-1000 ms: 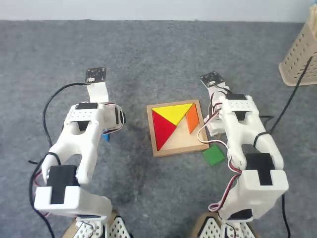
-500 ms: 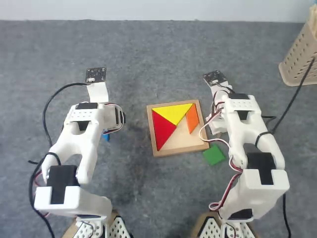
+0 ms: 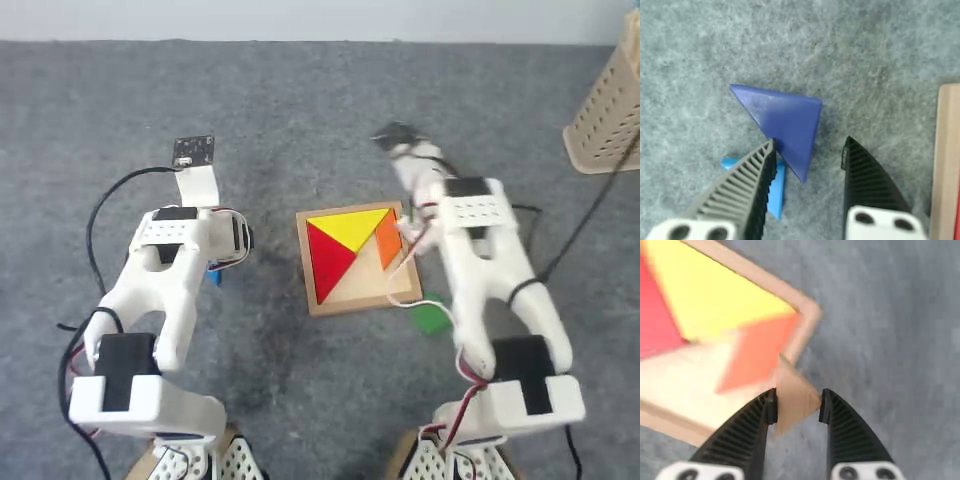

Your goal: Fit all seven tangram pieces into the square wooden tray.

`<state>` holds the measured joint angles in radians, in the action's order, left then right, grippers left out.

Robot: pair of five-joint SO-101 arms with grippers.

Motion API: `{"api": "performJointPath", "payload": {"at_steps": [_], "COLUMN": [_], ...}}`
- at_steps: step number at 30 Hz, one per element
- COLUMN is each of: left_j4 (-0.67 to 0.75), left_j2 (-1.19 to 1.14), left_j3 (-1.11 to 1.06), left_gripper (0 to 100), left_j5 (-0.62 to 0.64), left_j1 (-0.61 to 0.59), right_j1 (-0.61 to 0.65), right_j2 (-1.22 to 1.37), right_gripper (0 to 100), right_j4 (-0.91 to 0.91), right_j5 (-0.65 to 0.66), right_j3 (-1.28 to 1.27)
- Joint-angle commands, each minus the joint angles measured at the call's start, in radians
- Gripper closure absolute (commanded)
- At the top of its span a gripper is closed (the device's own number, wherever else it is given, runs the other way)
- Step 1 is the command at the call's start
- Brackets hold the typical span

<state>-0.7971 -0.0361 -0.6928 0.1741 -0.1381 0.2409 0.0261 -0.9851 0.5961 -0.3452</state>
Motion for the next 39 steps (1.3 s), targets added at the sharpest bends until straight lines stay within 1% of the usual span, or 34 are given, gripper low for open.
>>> {"api": "performJointPath", "payload": {"at_steps": [1,4,6,9,12,18,20,24,26,32,33,35,39], "left_j4": [0.017,0.017,0.017,0.017,0.017,0.017,0.017,0.017,0.017,0.017,0.017,0.017,0.017], "left_j2": [0.052,0.052,0.052,0.052,0.052,0.052,0.052,0.052,0.052,0.052,0.052,0.052,0.052], "left_j3": [0.004,0.004,0.004,0.004,0.004,0.007,0.005,0.005,0.005,0.005,0.005,0.004,0.004], "left_gripper": [79,79,79,79,79,79,79,79,79,79,79,79,79], "left_j5": [-0.017,-0.017,-0.017,-0.017,-0.017,-0.017,-0.017,-0.017,-0.017,-0.017,-0.017,-0.017,-0.017], "left_j1": [0.002,0.002,0.002,0.003,0.005,0.008,0.006,0.005,0.005,0.005,0.005,0.003,0.005], "right_j1": [0.104,0.15,0.179,0.222,0.239,0.291,0.305,0.309,0.305,0.288,0.285,0.268,0.209], "right_j2": [0.008,0.081,0.117,0.159,0.186,0.203,0.203,0.202,0.203,0.199,0.196,0.193,0.166], "right_gripper": [95.4,95.4,95.2,95.1,95.0,95.0,92.5,80.9,77.6,77.8,77.9,80.5,99.8], "right_j4": [-0.031,-0.031,-0.035,-0.035,-0.035,-0.033,-0.033,-0.084,-0.101,-0.119,-0.116,-0.128,-0.203], "right_j5": [0.137,0.318,0.416,0.514,0.614,0.755,0.752,0.724,0.72,0.715,0.69,0.566,0.192], "right_j3": [0.152,0.233,0.264,0.281,0.281,0.281,0.281,0.29,0.308,0.33,0.333,0.365,0.466]}}
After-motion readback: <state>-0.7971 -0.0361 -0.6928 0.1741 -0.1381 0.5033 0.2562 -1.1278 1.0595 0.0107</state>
